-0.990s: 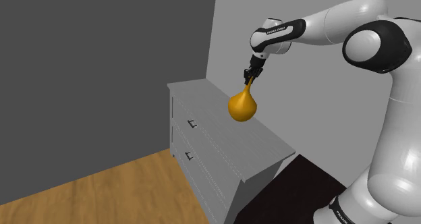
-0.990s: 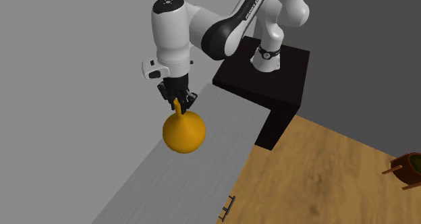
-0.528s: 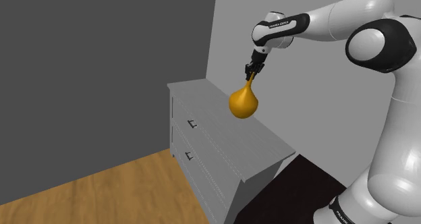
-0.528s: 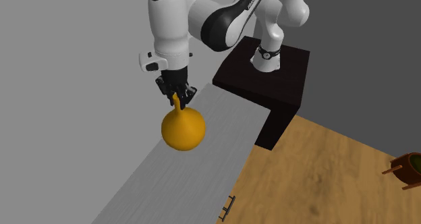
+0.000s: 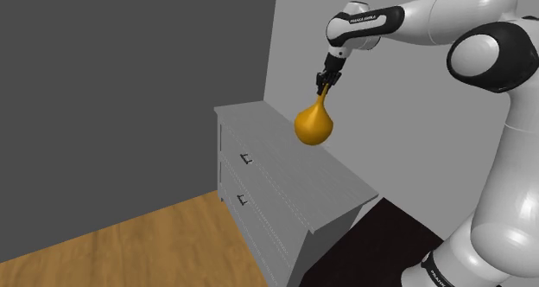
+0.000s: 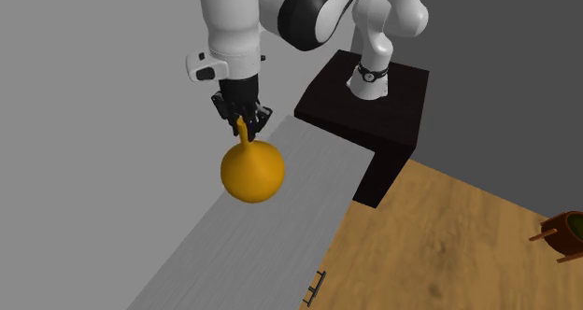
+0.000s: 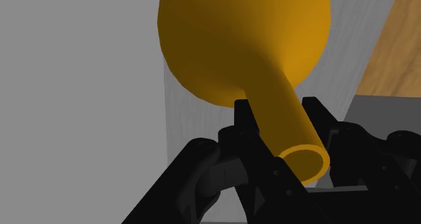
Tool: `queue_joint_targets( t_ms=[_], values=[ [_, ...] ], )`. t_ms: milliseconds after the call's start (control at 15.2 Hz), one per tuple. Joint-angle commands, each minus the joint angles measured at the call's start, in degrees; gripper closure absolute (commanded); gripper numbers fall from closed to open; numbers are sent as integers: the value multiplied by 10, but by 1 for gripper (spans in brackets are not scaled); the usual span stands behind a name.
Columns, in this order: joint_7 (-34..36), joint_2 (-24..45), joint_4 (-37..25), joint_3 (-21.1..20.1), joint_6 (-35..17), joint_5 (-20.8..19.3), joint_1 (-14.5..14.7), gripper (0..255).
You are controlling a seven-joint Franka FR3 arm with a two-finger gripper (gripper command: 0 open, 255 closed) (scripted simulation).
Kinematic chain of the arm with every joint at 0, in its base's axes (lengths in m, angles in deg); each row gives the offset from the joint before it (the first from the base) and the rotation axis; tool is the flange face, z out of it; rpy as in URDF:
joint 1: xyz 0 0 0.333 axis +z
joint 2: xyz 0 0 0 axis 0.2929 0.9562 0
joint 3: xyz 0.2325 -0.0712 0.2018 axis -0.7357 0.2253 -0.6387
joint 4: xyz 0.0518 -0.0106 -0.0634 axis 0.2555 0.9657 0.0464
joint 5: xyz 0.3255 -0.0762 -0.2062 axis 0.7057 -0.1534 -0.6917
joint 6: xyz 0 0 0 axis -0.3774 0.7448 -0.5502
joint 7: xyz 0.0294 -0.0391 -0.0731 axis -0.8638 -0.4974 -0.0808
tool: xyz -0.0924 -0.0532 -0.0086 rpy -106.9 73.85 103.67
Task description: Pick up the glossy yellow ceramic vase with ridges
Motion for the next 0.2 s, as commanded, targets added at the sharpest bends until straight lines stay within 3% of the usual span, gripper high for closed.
queue_joint_targets(
  t_ms=[0,132],
  values=[
    [1,0,-16,1,15,-1,-1,255],
    [1,-1,-17,1,16,-1,-1,255]
  ],
)
